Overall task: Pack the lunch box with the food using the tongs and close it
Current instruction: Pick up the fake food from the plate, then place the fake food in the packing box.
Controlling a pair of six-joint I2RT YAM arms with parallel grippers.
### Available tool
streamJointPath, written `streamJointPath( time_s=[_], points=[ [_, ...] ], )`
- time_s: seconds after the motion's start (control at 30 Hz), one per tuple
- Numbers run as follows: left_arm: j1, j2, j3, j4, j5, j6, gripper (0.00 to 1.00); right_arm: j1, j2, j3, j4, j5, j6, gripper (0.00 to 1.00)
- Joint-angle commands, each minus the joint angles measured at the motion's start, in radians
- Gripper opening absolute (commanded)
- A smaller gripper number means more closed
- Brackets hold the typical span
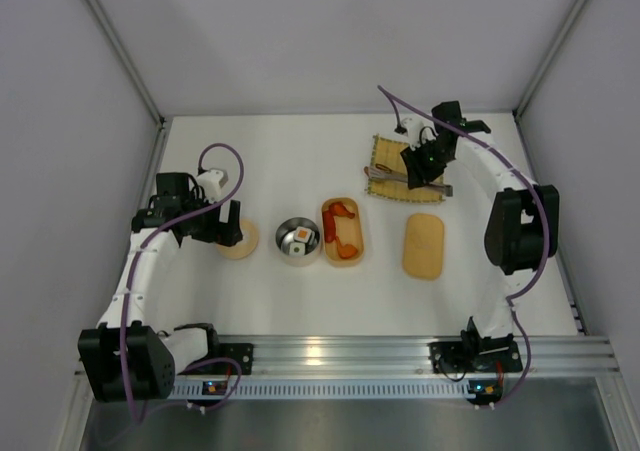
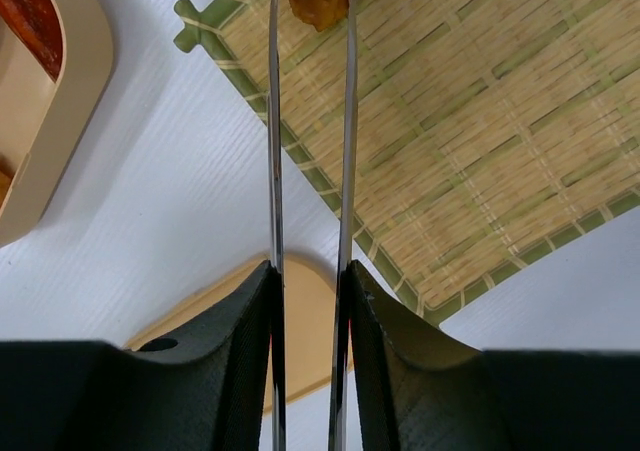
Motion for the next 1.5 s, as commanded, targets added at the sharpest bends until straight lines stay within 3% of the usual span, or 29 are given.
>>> streamJointPath(
  time_s=[0.0,0.5,1.07,1.47],
  points=[
    [0.005,-0.006,0.027,0.026,0.003,-0.005,0.98,0.008,-0.021,-0.004,0.049,0.016,-0.017,0.27],
    [0.005,-0.010,0.027,0.023,0.009,-0.014,0.98,-0.068,-0.174,-0.095,0.036,-0.060,-0.002,0.11],
    [0.005,-0.029,0.020,0.021,0.007,-0.019,0.98,-0.067,-0.372,-0.201,-0.011,-0.163,0.099,0.02],
    [0.005,-0.021,0.025,0.026,0.026,-0.038,0.98,0.013,-0.585,-0.375,-0.025,-0.220,0.272,0.00]
  ],
)
